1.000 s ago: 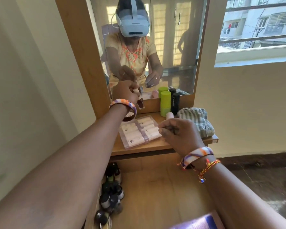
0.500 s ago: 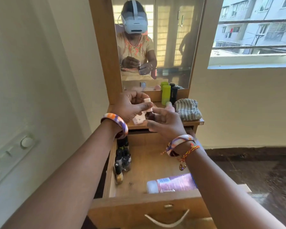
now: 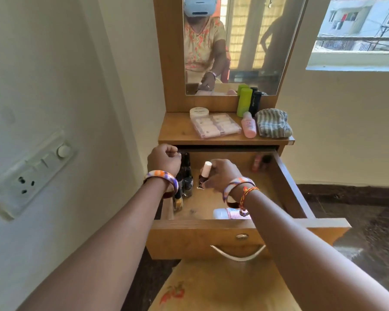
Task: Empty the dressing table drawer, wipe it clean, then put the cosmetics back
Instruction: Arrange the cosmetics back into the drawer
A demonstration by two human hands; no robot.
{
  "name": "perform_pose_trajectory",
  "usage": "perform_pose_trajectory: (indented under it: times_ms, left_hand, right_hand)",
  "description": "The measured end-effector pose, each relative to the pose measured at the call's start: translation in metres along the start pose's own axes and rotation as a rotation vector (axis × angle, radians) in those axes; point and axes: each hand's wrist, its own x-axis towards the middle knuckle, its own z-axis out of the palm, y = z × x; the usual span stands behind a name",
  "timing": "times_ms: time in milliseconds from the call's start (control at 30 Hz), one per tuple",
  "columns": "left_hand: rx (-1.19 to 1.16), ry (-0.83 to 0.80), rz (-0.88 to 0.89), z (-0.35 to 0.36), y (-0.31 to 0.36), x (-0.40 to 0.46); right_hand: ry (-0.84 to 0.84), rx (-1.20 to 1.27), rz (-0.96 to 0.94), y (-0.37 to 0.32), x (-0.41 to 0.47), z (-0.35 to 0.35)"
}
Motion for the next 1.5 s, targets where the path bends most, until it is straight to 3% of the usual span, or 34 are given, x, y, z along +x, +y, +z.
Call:
perform_pose_trajectory:
  times_ms: [133, 400, 1233, 1500]
  left_hand:
    - [0.054, 0.017, -0.054, 0.0, -0.028, -0.003]
    - [0.08, 0.019, -0.072, 0.003, -0.042, -0.002]
    - [0.338, -0.032, 0.168, 0.012, -0.035, -0.019]
    - [0.358, -0.037, 0.326, 0.017, 0.001, -0.003]
  right_hand:
    - [-0.082, -0.182, -0.058, -0.001, 0.005, 0.027]
    - [-0.094, -0.209, 0.003, 0.003, 0.021, 0.047]
    - [-0.157, -0.065, 0.155, 0.009, 0.02, 0.056]
    - [-0.075, -0.004, 0.202, 0.015, 0.02, 0.035]
